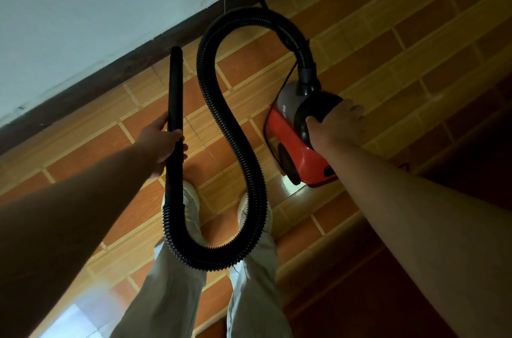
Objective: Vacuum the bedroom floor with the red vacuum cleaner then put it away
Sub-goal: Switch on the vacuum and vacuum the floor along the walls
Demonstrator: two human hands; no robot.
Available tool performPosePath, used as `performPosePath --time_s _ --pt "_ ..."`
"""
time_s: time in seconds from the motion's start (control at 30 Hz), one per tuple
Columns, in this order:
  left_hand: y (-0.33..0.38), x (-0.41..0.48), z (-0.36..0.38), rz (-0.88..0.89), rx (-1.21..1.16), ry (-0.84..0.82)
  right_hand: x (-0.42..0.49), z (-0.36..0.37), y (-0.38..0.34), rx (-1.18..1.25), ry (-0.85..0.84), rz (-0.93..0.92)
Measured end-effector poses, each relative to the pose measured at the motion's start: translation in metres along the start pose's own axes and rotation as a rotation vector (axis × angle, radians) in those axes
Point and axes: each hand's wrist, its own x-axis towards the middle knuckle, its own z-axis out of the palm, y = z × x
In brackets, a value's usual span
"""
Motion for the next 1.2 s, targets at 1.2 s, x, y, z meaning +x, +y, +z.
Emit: performPosePath --time_s 1.2 --pt "0.053 -0.019 0.061 0.098 0.195 -0.053 -0.002 0.024 0.105 0.520 -0.187 0.618"
